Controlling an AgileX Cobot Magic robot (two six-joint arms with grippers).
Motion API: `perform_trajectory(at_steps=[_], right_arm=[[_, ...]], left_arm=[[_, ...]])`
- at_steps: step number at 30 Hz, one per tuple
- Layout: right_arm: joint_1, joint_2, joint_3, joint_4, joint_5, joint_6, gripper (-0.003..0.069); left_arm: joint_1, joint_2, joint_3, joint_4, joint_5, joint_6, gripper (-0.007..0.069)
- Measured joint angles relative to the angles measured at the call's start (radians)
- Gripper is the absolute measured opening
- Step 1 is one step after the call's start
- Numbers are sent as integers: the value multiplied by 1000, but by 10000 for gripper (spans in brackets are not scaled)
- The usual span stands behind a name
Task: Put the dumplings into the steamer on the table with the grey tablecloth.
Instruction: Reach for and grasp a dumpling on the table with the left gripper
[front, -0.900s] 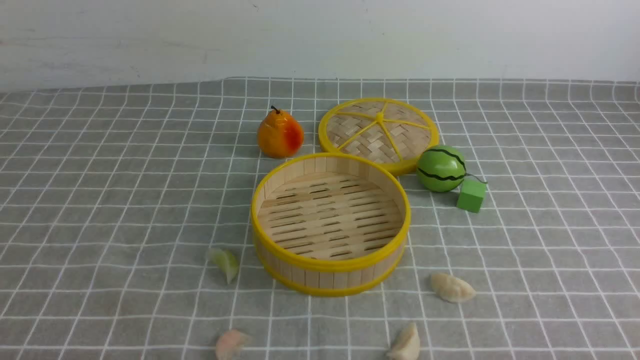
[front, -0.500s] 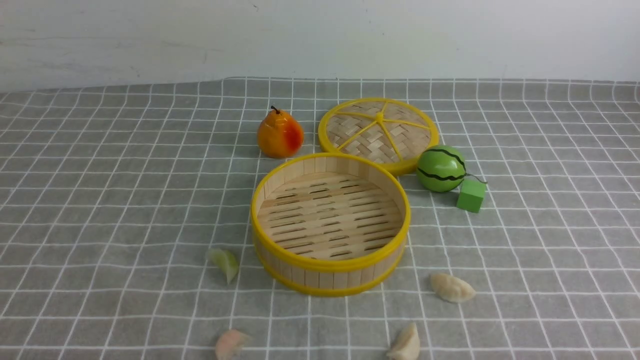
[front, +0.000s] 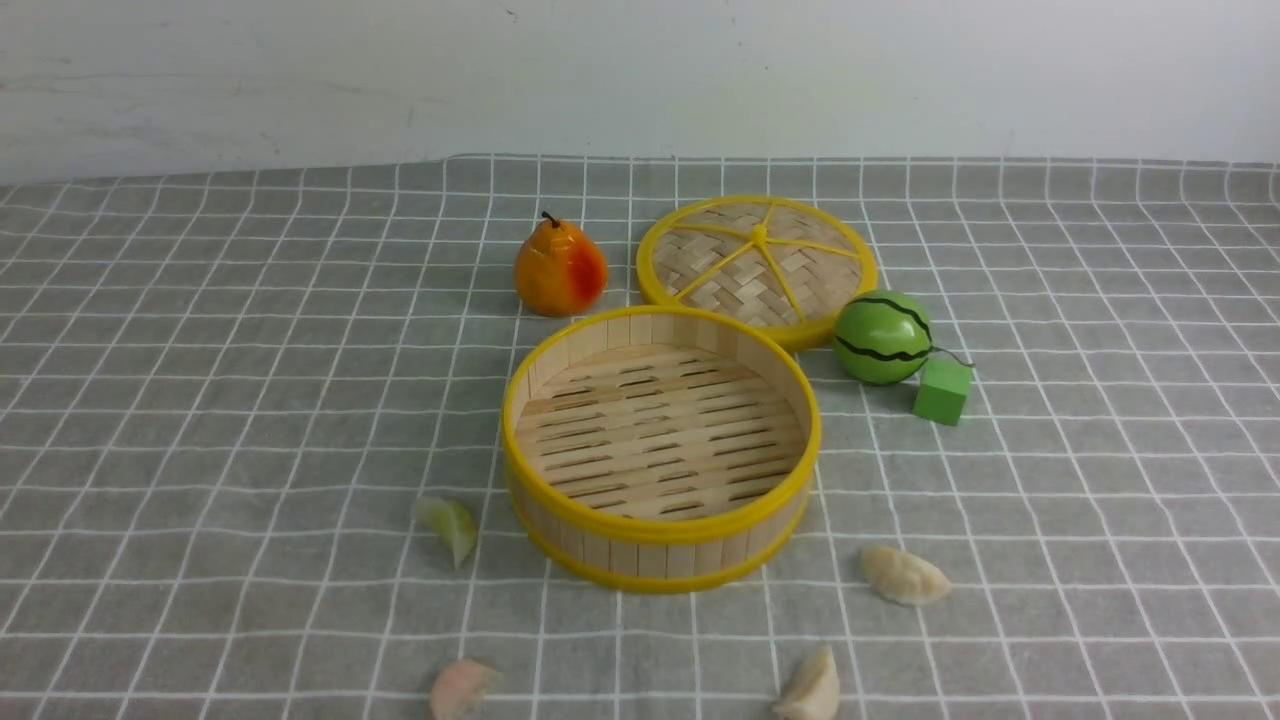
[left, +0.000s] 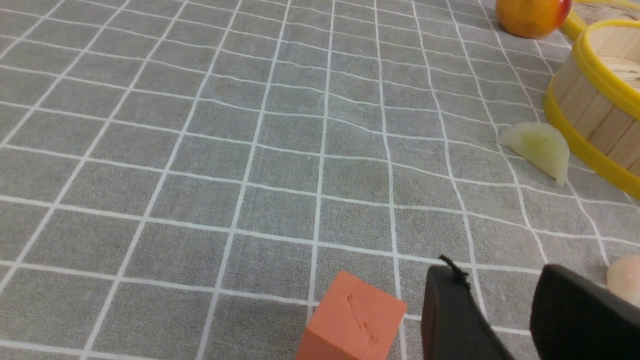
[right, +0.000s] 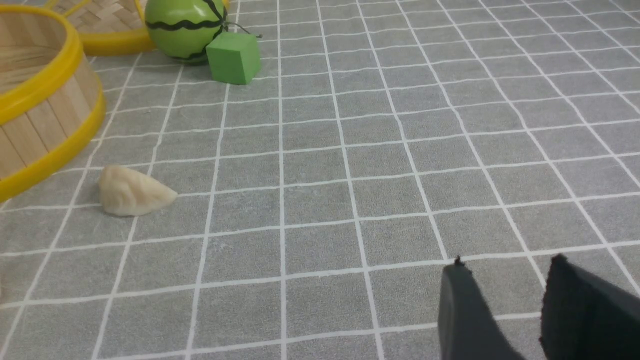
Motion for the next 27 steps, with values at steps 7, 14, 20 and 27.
perform_trajectory(at_steps=[7, 14, 20, 27], right_arm=[[0, 0, 0, -2, 0, 0, 240], [0, 0, 0, -1, 0, 0, 240], [0, 0, 0, 18, 0, 0, 240], [0, 0, 0, 60, 0, 0, 240]], left_arm=[[0, 0, 0, 0, -1, 0, 237], [0, 0, 0, 0, -1, 0, 237], [0, 0, 0, 0, -1, 0, 237], [0, 0, 0, 6, -1, 0, 237]])
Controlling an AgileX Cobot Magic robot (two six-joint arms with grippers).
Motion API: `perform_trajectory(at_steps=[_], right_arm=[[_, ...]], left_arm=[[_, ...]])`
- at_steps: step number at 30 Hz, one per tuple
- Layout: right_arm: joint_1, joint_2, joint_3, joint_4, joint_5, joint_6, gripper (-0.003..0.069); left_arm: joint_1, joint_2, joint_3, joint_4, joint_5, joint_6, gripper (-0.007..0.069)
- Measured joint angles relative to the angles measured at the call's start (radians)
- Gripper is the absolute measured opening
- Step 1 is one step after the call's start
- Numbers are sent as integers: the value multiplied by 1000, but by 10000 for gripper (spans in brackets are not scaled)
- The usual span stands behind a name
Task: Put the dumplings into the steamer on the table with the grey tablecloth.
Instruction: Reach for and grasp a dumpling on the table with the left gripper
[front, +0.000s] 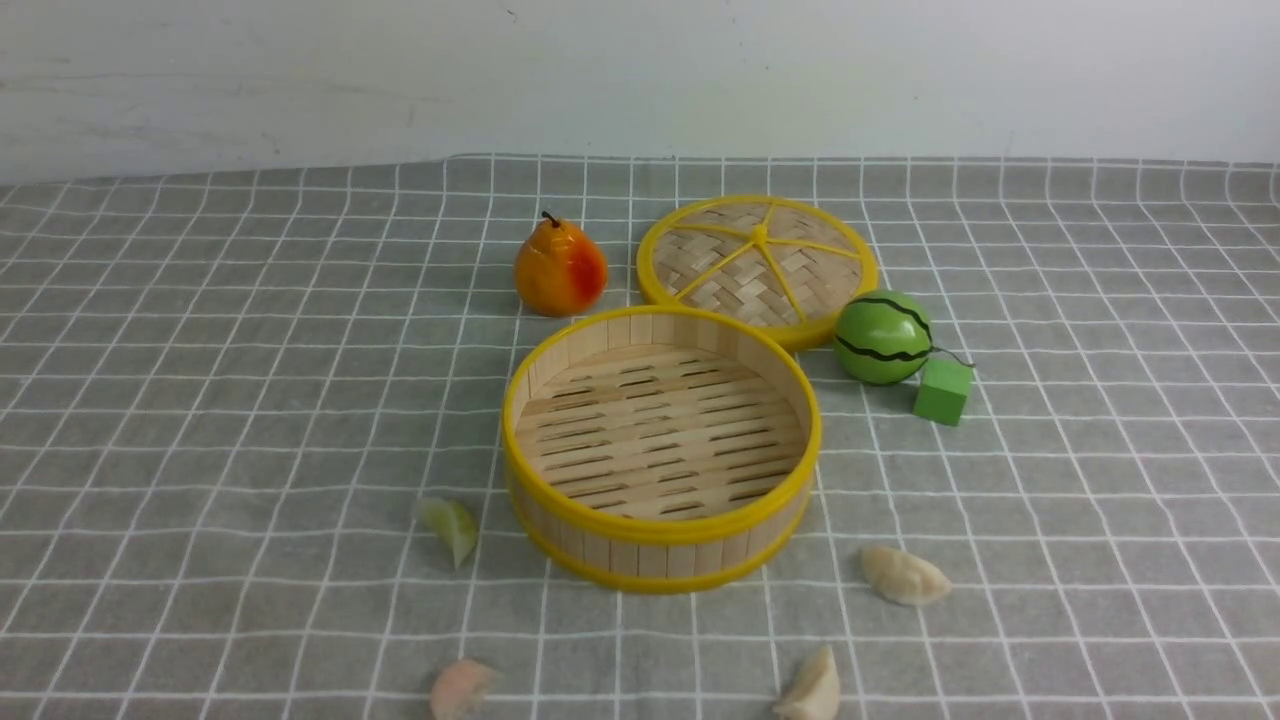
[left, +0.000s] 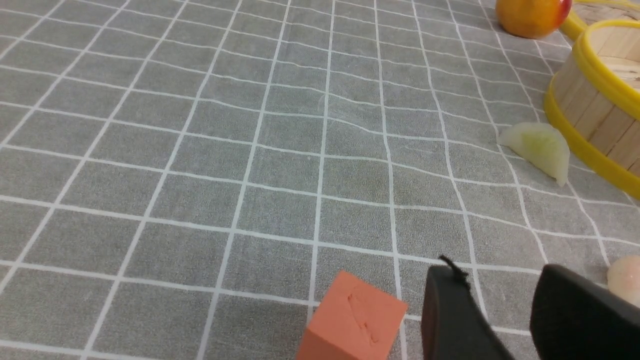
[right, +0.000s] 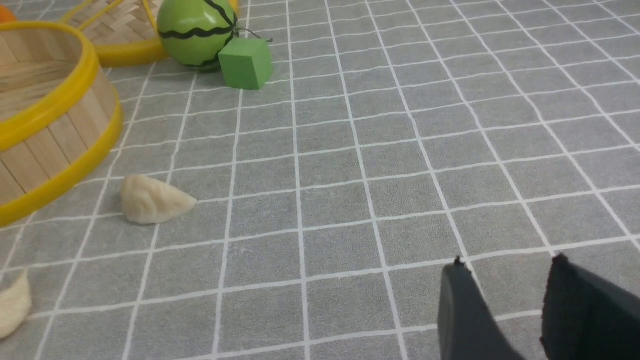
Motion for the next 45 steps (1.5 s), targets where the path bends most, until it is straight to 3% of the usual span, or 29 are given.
perform_trajectory(at_steps=[6, 9, 12, 13, 14, 16, 20, 25, 27, 31, 32, 33, 37, 40, 45], right_arm=[[0, 0, 0, 25, 0, 0, 240], [0, 0, 0, 142, 2, 36, 240], [0, 0, 0, 399, 16, 173, 240], [0, 0, 1, 399, 16, 183, 240], [0, 0, 4, 556, 22, 259, 240], [0, 0, 8, 691, 25, 323, 240], [0, 0, 8, 776, 22, 356, 240], [0, 0, 8, 763, 24, 355, 240], [0, 0, 8, 760, 36, 313, 240], [0, 0, -26, 753, 69, 107, 240], [0, 0, -30, 752, 69, 95, 240], [0, 4, -66, 744, 68, 19, 230], [0, 115, -157, 699, 53, -128, 125], [0, 290, -258, 636, 80, -220, 2], [13, 596, -481, 495, 308, -387, -20]], left_arm=[[0, 0, 0, -42, -24, -22, 237], [0, 0, 0, -240, -59, -131, 237], [0, 0, 0, -565, -102, -352, 237], [0, 0, 0, -586, -103, -365, 237], [0, 0, 0, -750, -109, -449, 237], [0, 0, 0, -861, -113, -495, 237], [0, 0, 0, -919, -123, -487, 237], [0, 0, -1, -974, -99, -458, 237], [0, 0, -33, -977, -45, -356, 237], [0, 6, -187, -929, 87, -49, 211], [0, 10, -197, -923, 87, -36, 211], [0, 60, -277, -862, 169, 35, 161], [0, 286, -459, -659, 370, 103, -8], [0, 495, -605, -487, 500, 121, -14], [-59, 745, -772, -235, 668, 137, -14]])
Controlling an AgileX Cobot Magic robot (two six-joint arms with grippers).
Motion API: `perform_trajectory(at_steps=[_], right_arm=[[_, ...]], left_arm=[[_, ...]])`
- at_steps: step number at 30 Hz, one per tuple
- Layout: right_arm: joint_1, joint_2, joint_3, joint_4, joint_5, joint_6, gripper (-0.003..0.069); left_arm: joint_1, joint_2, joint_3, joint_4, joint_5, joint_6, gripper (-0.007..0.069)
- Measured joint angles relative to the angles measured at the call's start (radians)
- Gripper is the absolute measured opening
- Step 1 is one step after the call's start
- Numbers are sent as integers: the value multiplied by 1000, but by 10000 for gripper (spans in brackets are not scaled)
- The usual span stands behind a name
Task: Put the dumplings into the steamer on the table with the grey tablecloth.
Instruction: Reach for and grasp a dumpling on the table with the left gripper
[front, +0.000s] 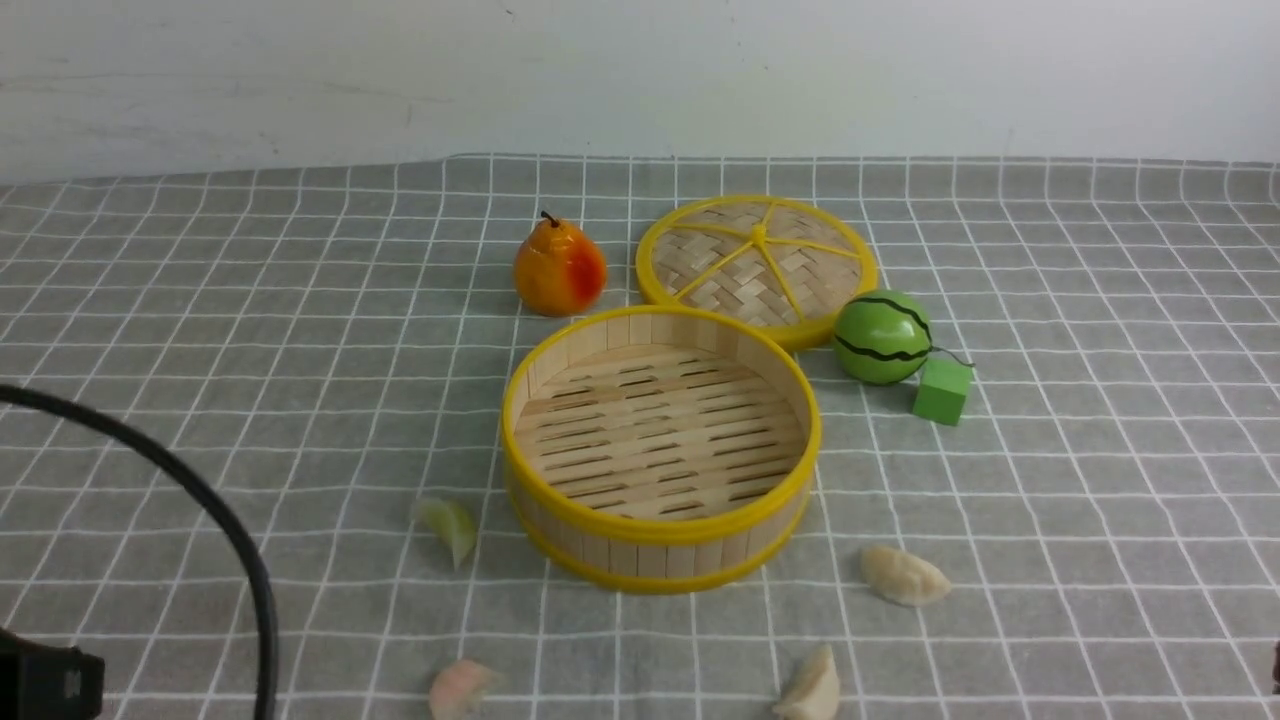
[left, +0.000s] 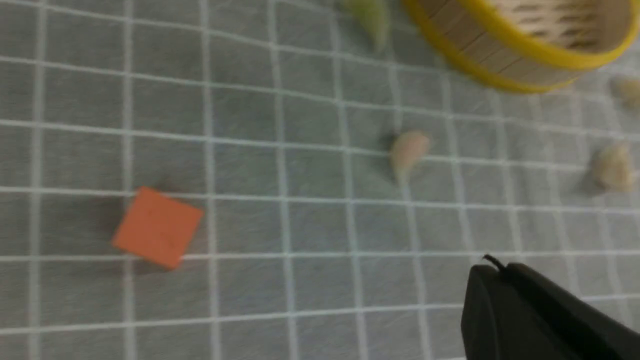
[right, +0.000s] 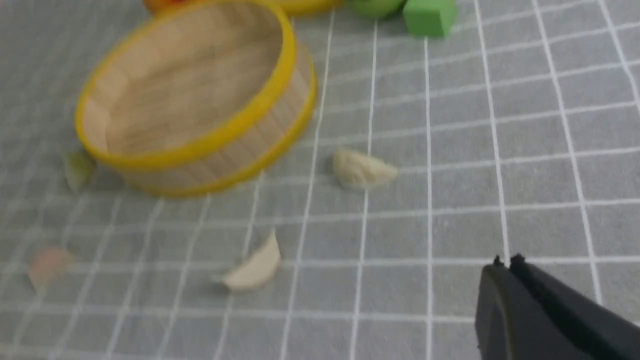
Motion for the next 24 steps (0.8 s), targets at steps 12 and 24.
perform_trajectory(at_steps=[12, 24], right_arm=[[352, 370, -233, -126, 294, -41, -20], [377, 375, -239, -140, 298, -48, -19]], left_arm=[[-267, 498, -251, 262, 10, -229, 177], [-270, 935, -468, 272, -214, -422, 596]])
